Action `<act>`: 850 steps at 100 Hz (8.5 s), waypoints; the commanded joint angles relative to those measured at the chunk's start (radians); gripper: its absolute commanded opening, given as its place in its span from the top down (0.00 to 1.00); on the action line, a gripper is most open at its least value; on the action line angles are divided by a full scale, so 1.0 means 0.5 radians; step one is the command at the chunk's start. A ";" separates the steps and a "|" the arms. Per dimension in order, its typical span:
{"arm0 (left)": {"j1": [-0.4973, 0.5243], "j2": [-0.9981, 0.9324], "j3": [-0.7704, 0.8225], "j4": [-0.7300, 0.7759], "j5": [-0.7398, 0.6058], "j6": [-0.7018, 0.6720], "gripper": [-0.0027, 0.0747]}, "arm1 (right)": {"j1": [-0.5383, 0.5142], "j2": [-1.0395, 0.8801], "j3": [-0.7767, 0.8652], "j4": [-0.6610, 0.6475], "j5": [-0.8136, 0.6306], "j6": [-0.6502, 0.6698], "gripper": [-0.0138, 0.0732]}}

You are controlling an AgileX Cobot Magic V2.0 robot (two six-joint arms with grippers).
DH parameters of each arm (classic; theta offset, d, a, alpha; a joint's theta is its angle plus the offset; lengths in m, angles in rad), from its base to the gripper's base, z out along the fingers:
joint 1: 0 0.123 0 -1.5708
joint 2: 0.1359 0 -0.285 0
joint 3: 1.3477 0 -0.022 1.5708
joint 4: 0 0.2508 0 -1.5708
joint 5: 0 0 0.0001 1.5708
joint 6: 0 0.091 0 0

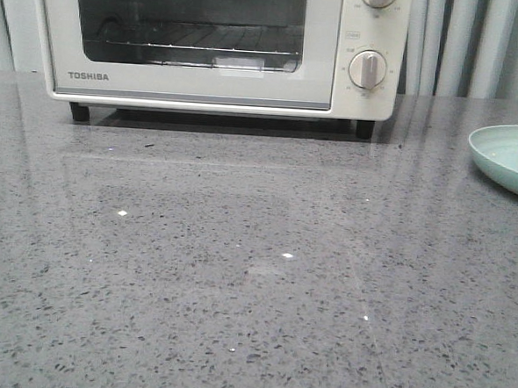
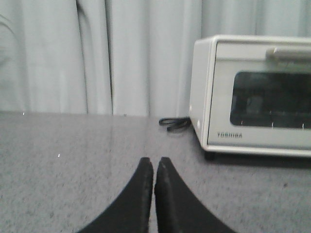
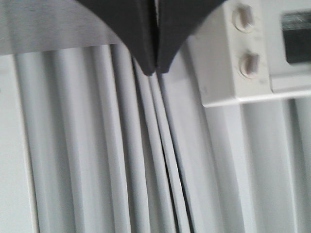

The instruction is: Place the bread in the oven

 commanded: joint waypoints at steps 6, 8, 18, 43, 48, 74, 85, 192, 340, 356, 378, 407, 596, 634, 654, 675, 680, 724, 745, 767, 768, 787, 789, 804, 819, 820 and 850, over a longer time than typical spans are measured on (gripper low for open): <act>-0.008 -0.054 0.042 -0.079 -0.442 -0.006 0.99 | -0.011 -0.042 0.051 0.012 -0.228 0.236 0.92; -0.008 -0.054 0.037 -0.079 -0.459 -0.006 0.99 | -0.011 -0.042 0.051 0.012 -0.234 0.236 0.92; -0.008 -0.054 0.019 -0.079 -0.469 -0.082 0.99 | -0.011 -0.042 0.047 0.012 -0.234 0.270 0.92; -0.008 -0.051 -0.128 -0.079 -0.426 -0.229 0.99 | -0.011 -0.039 -0.066 0.012 0.078 0.302 0.92; -0.009 -0.051 -0.172 -0.079 -0.410 -0.261 0.99 | -0.011 -0.039 -0.122 0.012 0.184 0.305 0.92; -0.140 0.120 -0.456 -0.043 -0.335 -0.325 0.99 | -0.011 0.050 -0.668 0.012 1.106 0.293 0.92; -0.240 0.284 -0.638 -0.029 -0.273 -0.325 0.99 | -0.011 0.181 -0.890 0.012 1.353 0.217 0.92; -0.807 2.343 -1.908 0.168 -0.359 -0.321 0.99 | -0.011 1.235 -1.887 0.062 2.363 -0.031 0.92; -0.915 2.898 -2.065 0.067 -0.034 -0.334 0.99 | -0.011 1.235 -1.891 0.062 2.376 -0.035 0.92; -0.995 2.707 -1.752 -0.052 -0.048 -0.334 0.99 | -0.011 1.235 -1.891 0.062 2.376 -0.035 0.92; -1.213 2.260 -1.439 -0.180 0.089 -0.334 0.99 | -0.011 1.235 -1.887 0.062 2.504 -0.035 0.92; -1.439 1.647 -1.438 0.002 0.244 -0.320 0.99 | -0.011 1.321 -1.888 0.063 2.582 -0.035 0.92; -1.253 1.123 -1.438 0.116 0.639 -0.320 0.99 | 0.130 3.254 -2.809 0.059 2.860 -0.087 0.40; -1.253 1.123 -1.438 0.116 0.639 -0.320 0.99 | 0.130 3.284 -2.809 0.057 2.863 -0.087 0.48; -1.253 1.123 -1.438 0.116 0.639 -0.320 0.99 | 0.130 3.284 -2.809 0.054 2.871 -0.087 0.79; -1.253 1.123 -1.438 0.116 0.639 -0.320 0.99 | 0.130 3.284 -2.809 0.053 2.885 -0.087 0.92; -1.253 1.123 -1.438 0.116 0.639 -0.320 0.99 | 0.130 3.284 -2.809 0.038 2.903 -0.087 0.92; -1.253 1.114 -1.438 0.116 0.639 -0.320 0.99 | 0.259 3.128 -3.187 0.038 3.287 -0.280 0.92; -1.253 1.098 -1.438 0.116 0.636 -0.320 0.99 | 0.514 2.993 -3.367 0.038 3.349 -0.347 0.92; -1.253 1.059 -1.438 0.100 0.639 -0.320 0.99 | 0.841 2.863 -3.367 0.038 3.349 -0.347 0.92; -1.253 1.058 -1.438 0.100 0.639 -0.320 0.99 | 0.863 2.859 -3.367 0.038 3.349 -0.347 0.92; -1.253 1.016 -1.438 0.100 0.639 -0.320 0.99 | 1.162 2.853 -3.367 0.038 3.349 -0.371 0.92; -1.253 1.011 -1.438 0.100 0.639 -0.320 0.99 | 1.193 2.861 -3.367 0.038 3.349 -0.384 0.92; -1.253 1.004 -1.438 0.100 0.639 -0.320 0.99 | 1.348 2.929 -3.374 0.038 3.349 -0.436 0.92; -1.253 1.004 -1.438 0.100 0.639 -0.320 0.99 | 1.427 3.049 -3.470 0.009 3.349 -0.462 0.92; -1.253 1.004 -1.438 0.100 0.639 -0.320 0.99 | 1.428 3.054 -3.487 0.009 3.349 -0.462 0.92; -1.253 1.004 -1.438 0.100 0.639 -0.320 0.99 | 1.571 3.372 -3.834 -0.159 3.349 -0.542 0.92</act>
